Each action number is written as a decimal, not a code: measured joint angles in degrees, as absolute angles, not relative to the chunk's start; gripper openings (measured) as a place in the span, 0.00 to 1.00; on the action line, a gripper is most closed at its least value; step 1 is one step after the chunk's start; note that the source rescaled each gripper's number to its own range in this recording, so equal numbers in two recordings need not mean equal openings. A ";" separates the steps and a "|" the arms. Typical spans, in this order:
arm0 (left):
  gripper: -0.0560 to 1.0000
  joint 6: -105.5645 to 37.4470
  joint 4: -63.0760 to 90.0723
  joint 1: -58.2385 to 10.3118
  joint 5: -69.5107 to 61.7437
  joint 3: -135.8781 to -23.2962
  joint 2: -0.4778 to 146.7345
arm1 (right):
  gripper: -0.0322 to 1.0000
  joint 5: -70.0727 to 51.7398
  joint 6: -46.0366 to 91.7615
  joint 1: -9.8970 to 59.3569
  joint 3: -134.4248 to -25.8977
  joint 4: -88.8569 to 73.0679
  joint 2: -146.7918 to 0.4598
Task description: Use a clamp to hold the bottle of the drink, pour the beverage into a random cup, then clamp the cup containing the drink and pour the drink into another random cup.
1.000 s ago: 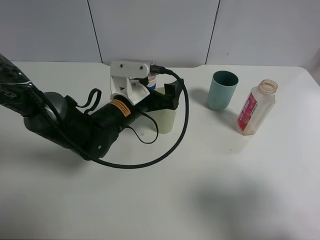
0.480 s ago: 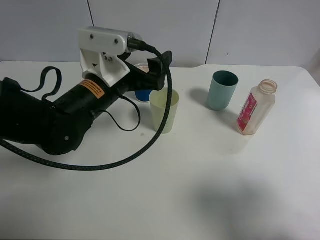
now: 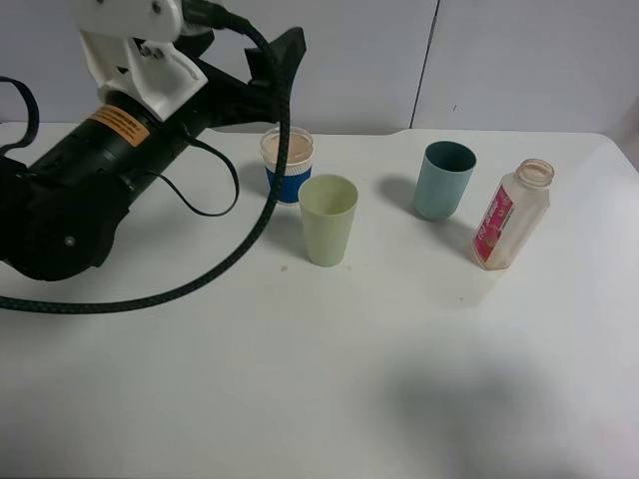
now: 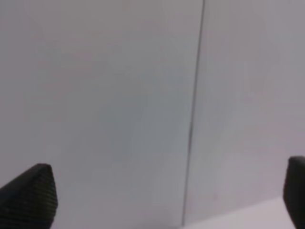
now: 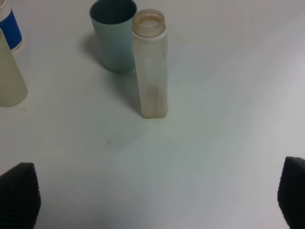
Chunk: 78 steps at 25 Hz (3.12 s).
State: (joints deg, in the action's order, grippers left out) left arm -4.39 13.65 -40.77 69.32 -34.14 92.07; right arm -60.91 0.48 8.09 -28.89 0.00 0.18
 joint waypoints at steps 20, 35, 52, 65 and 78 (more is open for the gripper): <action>0.89 9.76 -11.05 -10.40 51.04 -33.46 70.09 | 1.00 -60.91 0.48 8.09 -28.89 0.00 0.18; 0.89 0.73 0.00 -9.37 35.27 -22.22 47.05 | 1.00 -60.91 0.48 8.09 -28.89 0.00 0.18; 0.89 0.00 -0.49 -9.37 -16.23 -21.41 13.03 | 1.00 -60.91 0.48 8.09 -28.89 0.00 0.18; 0.89 1.72 -5.68 -9.37 -47.43 -28.24 -0.02 | 1.00 -60.91 0.48 8.09 -28.89 0.00 0.18; 0.89 2.26 -1.87 -9.37 -60.18 -30.26 -0.22 | 1.00 -60.91 0.48 8.09 -28.89 0.00 0.18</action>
State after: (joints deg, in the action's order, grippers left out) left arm 2.26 -1.87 -9.37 -60.18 -30.26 -0.22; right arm -60.91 0.48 8.09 -28.89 0.00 0.18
